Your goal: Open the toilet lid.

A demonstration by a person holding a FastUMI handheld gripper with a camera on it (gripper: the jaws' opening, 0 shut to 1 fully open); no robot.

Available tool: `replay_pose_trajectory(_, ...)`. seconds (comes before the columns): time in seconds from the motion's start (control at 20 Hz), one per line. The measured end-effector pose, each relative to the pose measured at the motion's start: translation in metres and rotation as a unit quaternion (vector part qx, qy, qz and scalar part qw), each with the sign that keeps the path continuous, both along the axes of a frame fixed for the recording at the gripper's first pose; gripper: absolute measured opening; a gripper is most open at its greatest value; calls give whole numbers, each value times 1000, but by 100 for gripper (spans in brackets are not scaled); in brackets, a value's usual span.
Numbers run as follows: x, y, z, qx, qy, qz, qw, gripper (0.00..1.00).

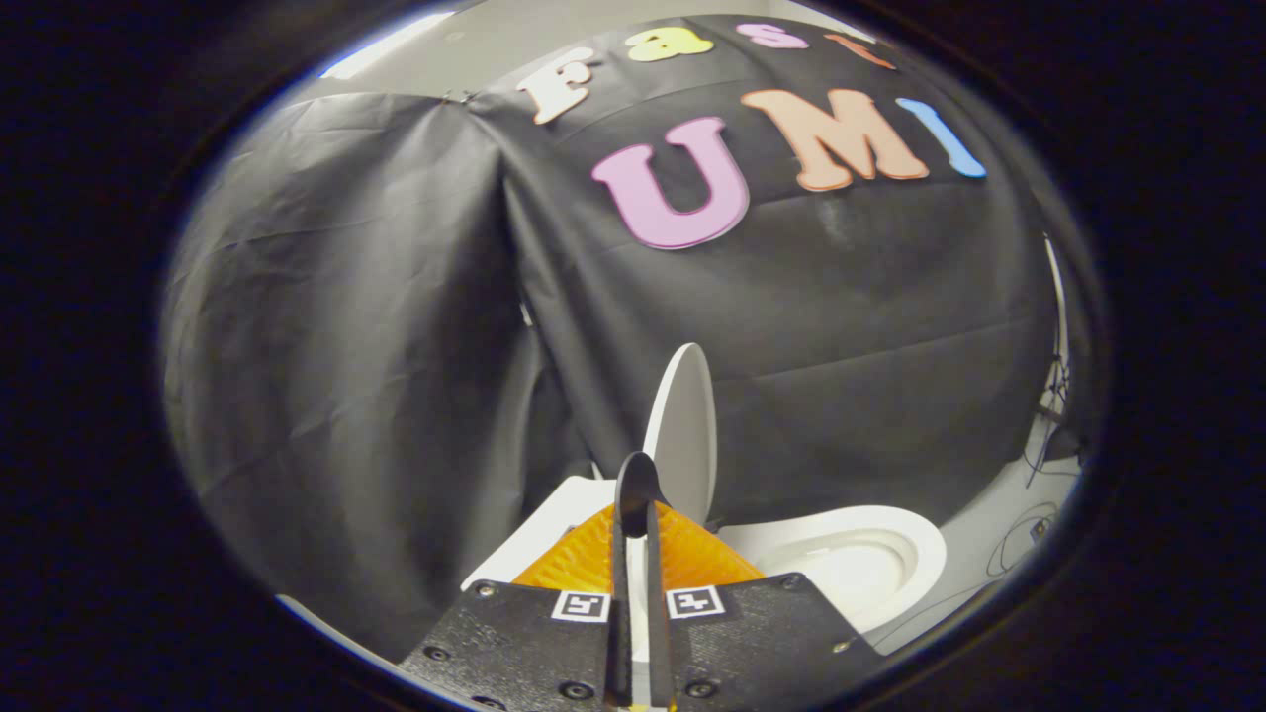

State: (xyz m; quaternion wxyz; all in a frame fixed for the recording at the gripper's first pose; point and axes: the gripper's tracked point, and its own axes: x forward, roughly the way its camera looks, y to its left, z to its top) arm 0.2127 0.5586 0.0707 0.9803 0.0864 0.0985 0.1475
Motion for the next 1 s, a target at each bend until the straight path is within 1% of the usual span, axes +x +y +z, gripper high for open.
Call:
replay_pose_trajectory(0.35,6,70,-5,-24,2,83,996,9)
replay_pose_trajectory(0.55,9,100,-12,-40,7,117,992,9)
replay_pose_trajectory(0.7,12,116,-16,-53,13,134,989,10)
replay_pose_trajectory(0.8,14,124,-17,-58,12,138,989,12)
replay_pose_trajectory(1.0,14,121,-19,-56,7,139,989,15)
